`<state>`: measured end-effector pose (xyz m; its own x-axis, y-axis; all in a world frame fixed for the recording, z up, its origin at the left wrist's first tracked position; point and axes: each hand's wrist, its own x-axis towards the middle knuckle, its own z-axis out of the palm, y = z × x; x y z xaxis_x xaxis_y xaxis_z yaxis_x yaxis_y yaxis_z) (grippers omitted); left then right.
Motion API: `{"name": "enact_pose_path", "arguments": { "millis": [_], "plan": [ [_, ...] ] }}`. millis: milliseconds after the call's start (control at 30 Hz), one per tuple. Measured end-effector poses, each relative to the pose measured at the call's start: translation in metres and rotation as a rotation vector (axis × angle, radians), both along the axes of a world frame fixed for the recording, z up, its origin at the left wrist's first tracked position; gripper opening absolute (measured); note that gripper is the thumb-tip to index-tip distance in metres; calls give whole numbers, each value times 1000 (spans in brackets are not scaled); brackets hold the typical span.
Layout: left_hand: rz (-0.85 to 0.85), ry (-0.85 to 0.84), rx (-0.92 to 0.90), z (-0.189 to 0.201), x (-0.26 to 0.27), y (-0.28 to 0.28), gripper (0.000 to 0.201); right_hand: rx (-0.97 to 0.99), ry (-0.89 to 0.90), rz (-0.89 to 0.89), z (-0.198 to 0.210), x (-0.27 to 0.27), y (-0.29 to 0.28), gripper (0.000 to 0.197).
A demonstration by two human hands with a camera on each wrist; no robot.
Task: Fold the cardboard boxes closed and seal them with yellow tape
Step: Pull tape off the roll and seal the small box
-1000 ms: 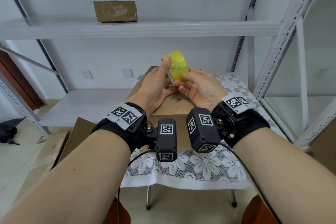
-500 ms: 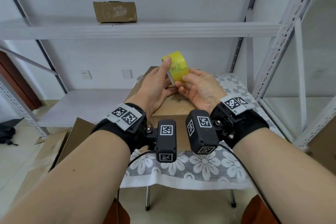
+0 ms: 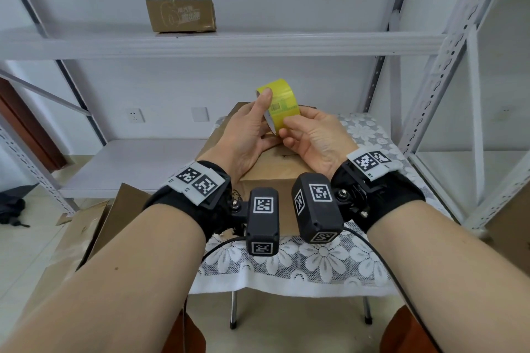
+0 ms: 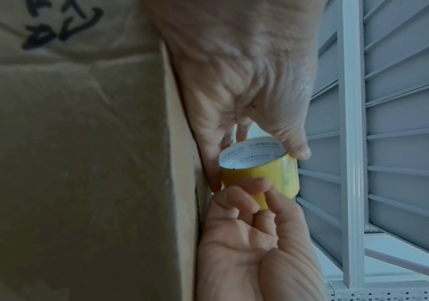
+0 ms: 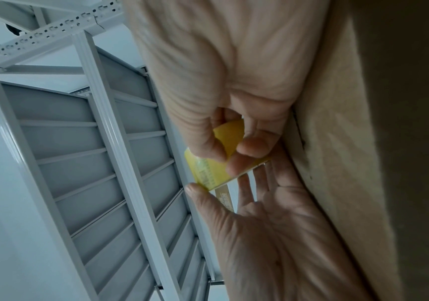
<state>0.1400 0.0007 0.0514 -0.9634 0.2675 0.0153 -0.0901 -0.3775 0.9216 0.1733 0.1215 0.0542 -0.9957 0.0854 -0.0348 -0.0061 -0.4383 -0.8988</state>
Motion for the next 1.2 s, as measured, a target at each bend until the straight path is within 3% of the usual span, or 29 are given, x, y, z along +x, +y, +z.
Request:
{"name": "enact_pose_path", "arguments": {
  "millis": [133,333,467,600,733,1033,1200],
  "plan": [
    [-1,6,-1,0,1,0,34,40,11,-18,-1,-1,-1,25],
    [-12,11,2,1,4,0,29,65,15,-10,0,2,-1,17],
    [6,-6,3,2,3,-1,39,37,32,4,0,2,-1,25],
    [13,-22,18,2,4,-1,45,-93,22,9,4,5,1,3],
    [-3,-11,10,1,3,-1,45,-126,32,-48,4,5,0,7],
    [2,-5,-4,0,-1,-1,47,-170,147,80,2,7,1,20],
    [18,-28,31,-1,-1,-2,45,-167,100,-30,2,4,1,20]
  ]
}}
